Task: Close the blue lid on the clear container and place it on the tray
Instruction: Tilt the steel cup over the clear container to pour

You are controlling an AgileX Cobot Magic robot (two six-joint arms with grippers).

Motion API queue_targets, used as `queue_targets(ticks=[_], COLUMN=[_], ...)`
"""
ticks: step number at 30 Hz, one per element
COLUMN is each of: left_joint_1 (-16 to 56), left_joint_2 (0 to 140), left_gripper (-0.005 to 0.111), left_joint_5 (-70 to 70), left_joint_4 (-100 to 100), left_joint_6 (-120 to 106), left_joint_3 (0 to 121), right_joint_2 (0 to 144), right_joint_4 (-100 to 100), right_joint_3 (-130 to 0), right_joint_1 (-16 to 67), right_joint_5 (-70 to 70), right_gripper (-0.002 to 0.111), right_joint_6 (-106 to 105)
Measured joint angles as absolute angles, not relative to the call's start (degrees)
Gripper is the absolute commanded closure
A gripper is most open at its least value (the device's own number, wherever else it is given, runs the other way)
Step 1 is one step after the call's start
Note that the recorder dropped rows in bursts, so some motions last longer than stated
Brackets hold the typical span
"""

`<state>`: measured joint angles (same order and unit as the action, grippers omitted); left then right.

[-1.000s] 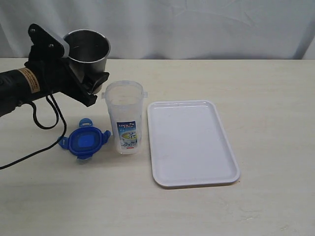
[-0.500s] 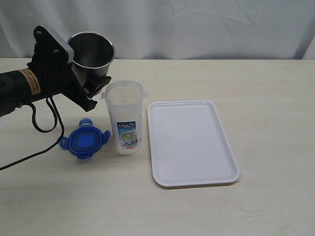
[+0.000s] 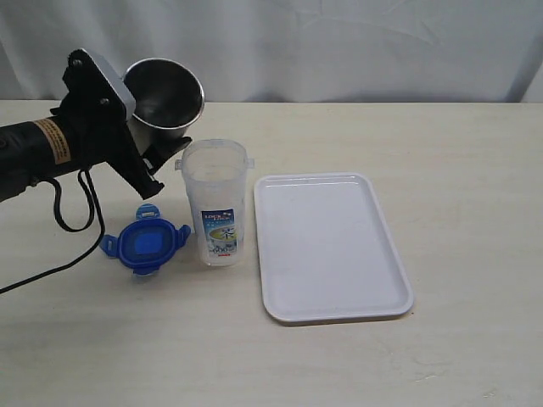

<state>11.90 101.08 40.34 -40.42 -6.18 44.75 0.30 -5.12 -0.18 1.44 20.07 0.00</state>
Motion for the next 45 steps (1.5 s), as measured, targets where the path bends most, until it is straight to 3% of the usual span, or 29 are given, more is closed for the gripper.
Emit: queue_targets(ticks=[45], left_joint_1=[11.9], left_joint_2=[101.1], left_gripper=[0.107], left_joint_5=[40.8], left_joint_4=[-41.0], left_joint_6=[-22.5], left_joint_3=[44.7], right_joint_2=[0.3], right_joint_4=[-5.1], right_joint_3=[-0.2], right_joint_1=[1.4], right_joint_5=[20.1], right_gripper=[0.104], right_joint_6=[0.0])
